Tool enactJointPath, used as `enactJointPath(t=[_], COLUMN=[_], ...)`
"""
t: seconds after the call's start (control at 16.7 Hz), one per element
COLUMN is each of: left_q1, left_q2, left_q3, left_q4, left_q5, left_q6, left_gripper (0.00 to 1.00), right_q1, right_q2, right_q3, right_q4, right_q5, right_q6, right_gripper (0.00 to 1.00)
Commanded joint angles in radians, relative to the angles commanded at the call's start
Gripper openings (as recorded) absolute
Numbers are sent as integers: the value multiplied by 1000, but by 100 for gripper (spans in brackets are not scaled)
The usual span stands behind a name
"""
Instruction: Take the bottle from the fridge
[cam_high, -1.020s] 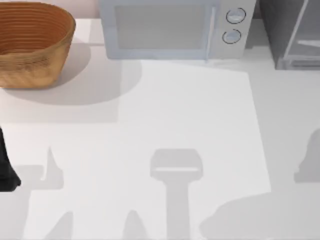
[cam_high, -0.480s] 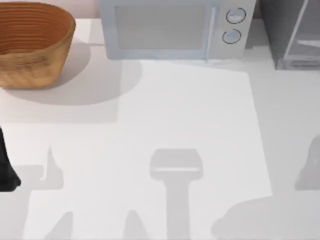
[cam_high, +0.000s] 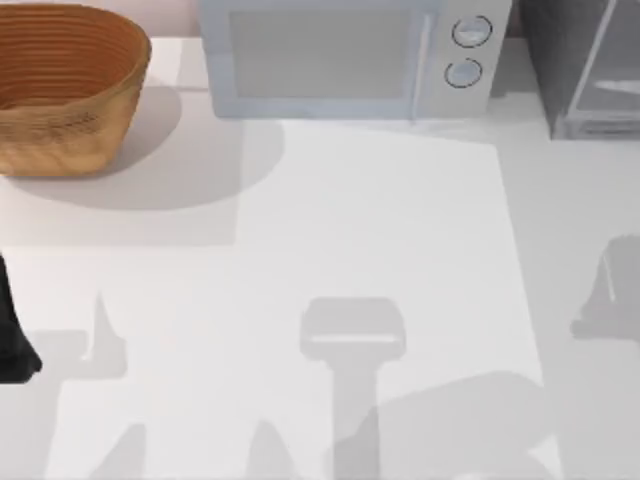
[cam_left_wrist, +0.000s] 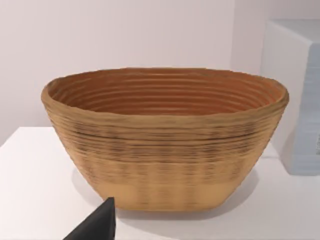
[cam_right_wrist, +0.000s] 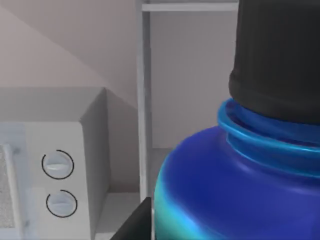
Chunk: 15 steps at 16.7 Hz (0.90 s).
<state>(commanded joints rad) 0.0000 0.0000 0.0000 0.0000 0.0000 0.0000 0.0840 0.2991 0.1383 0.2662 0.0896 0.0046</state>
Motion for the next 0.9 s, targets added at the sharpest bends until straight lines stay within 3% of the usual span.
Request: enactJointPath(t=[0.66, 0.9], left_q1=[0, 0], left_q2=[0, 0], left_q3=[0, 0], left_q4=[0, 0], left_q5=[0, 0], left_q6=[0, 0], left_gripper=[100, 100], right_q1=[256, 329], right_q2=[1239, 1555], right_q3=[332, 438], right_q4=[727, 943], right_q5=[271, 347], right_q6=[13, 12], right_gripper=[0, 0])
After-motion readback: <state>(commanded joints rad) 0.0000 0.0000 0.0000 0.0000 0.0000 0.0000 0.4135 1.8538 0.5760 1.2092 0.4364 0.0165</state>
